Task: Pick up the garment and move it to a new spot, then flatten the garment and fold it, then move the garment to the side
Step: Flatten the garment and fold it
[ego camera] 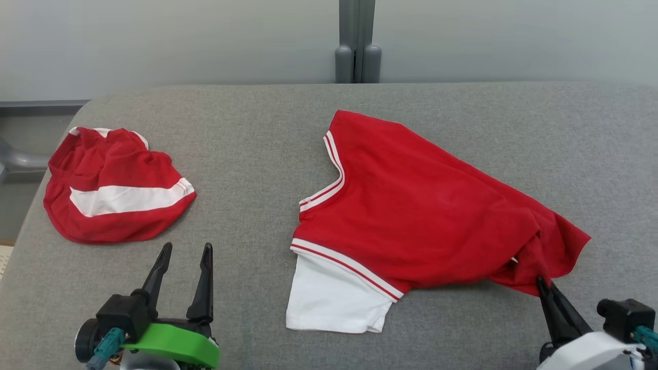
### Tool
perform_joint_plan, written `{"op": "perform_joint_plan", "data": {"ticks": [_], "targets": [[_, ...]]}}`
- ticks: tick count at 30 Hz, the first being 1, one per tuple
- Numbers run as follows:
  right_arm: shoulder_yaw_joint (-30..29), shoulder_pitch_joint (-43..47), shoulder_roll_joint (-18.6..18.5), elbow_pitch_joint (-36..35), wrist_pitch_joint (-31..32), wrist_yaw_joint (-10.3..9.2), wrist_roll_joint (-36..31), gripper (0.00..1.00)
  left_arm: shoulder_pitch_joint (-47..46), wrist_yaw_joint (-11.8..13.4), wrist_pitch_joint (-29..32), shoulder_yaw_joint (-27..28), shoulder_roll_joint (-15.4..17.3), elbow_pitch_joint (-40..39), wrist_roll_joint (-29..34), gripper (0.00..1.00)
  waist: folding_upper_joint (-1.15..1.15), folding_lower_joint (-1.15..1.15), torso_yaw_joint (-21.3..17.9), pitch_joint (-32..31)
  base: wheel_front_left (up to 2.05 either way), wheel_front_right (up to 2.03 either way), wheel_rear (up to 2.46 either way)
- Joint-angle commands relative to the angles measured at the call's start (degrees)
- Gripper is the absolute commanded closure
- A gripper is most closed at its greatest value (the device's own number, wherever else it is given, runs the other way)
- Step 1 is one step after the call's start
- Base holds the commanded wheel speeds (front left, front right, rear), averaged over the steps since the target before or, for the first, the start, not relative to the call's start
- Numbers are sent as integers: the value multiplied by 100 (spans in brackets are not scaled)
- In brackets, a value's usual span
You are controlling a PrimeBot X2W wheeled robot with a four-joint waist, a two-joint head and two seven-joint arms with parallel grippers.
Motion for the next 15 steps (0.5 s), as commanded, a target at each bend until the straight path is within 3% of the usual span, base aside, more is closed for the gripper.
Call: {"op": "perform_joint_plan", "data": {"ticks": [1, 5, 9, 10, 11, 15], "targets": [[-2, 239, -93, -193, 14, -10, 56, 100, 94, -21, -1, 19, 2, 19, 44, 0, 0, 0, -64, -91, 0, 0, 0], [-169, 867, -326, -751, 325, -10, 58, 100, 153, -21, -1, 47, -18, 1, 44, 0, 0, 0, -90, -134, 0, 0, 0], [-448, 1352, -311, -1090, 723, -9, 269, 100, 193, -21, -1, 74, -20, 2, 34, 0, 0, 0, -94, -150, 0, 0, 0], [-480, 1402, -360, -1205, 739, -9, 232, 58, 187, -21, -1, 77, -21, 2, 32, 0, 0, 0, -94, -155, 0, 0, 0], [-516, 1420, -347, -1268, 740, -10, 264, 0, 190, -21, -1, 77, -20, 3, 32, 0, 0, 0, -94, -159, 0, 0, 0], [-663, 1413, -359, -1489, 648, -10, 205, 0, 195, -21, -1, 83, -16, 9, 43, 0, 0, 0, -74, -176, 0, 0, 0]]}}
